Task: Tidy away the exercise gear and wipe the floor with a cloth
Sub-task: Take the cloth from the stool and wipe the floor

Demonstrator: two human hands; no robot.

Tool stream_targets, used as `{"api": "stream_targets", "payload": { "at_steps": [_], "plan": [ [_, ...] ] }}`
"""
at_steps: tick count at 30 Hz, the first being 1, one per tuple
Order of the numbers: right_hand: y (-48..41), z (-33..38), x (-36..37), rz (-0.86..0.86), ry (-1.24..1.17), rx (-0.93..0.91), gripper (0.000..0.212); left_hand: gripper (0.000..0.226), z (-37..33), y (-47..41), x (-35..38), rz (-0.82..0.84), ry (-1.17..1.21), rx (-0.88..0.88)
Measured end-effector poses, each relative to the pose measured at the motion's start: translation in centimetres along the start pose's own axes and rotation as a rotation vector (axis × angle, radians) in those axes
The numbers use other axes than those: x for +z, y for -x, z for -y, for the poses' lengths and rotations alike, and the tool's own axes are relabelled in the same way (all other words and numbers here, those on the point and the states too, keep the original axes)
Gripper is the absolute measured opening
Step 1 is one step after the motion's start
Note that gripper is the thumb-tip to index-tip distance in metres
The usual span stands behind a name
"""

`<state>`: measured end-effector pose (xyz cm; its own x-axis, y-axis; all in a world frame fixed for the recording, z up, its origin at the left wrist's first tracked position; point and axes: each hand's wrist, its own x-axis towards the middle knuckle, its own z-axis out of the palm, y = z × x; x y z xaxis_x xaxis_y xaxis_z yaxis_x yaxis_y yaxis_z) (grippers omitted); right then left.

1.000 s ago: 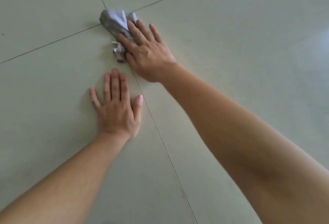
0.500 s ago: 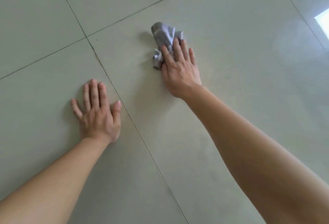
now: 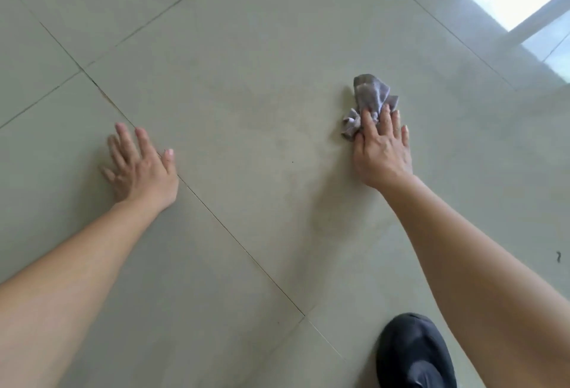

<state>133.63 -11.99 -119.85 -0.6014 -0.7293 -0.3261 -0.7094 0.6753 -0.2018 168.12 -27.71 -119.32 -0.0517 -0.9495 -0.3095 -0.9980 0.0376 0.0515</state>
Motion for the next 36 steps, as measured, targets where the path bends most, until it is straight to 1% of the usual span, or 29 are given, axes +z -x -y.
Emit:
{"api": "stream_targets", "payload": {
  "at_steps": [3, 5, 9, 11, 14, 16, 18, 23, 28, 33, 36],
  "plan": [
    [6.1, 0.9, 2.3, 0.0, -0.07, -0.017, 0.058, 0.06, -4.8, 4.3, 0.4, 0.013, -0.032, 0.284],
    [10.2, 1.1, 3.7, 0.033, -0.052, -0.056, 0.058, 0.058, -8.1, 7.4, 0.9, 0.062, -0.04, 0.416],
    [15.5, -0.9, 3.9, 0.157, 0.03, -0.082, 0.057, 0.055, -12.4, 14.3, 1.9, 0.196, -0.033, 0.54],
    [17.1, -2.1, 3.3, 0.201, 0.069, -0.078, 0.058, 0.056, -12.5, 16.7, 3.1, 0.294, -0.1, 0.566],
    [18.0, -2.3, 2.7, 0.253, 0.102, -0.055, 0.059, 0.062, -11.9, 17.2, 3.5, 0.367, -0.229, 0.594],
    [17.8, -2.4, 2.5, 0.277, 0.124, -0.06, 0.06, 0.062, -12.3, 16.8, 3.0, 0.414, -0.249, 0.58],
    [17.2, -2.9, 2.1, 0.295, 0.15, -0.105, 0.06, 0.061, -13.0, 17.0, 2.4, 0.447, -0.261, 0.545],
    [12.0, -7.4, -0.4, 0.275, 0.201, -0.223, 0.059, 0.06, -14.1, 17.8, 2.0, 0.468, -0.264, 0.448],
    [5.4, -11.9, -2.8, 0.259, 0.161, -0.234, 0.062, 0.059, -16.9, 18.4, 1.6, 0.506, -0.3, 0.276],
    [3.5, -12.9, -4.2, 0.319, 0.148, -0.277, 0.062, 0.062, -21.3, 20.0, 1.5, 0.553, -0.265, 0.048],
    [1.6, -15.2, -5.8, 0.323, 0.121, -0.275, 0.063, 0.06, -24.0, 21.8, 0.7, 0.587, -0.237, 0.024]
  ]
}}
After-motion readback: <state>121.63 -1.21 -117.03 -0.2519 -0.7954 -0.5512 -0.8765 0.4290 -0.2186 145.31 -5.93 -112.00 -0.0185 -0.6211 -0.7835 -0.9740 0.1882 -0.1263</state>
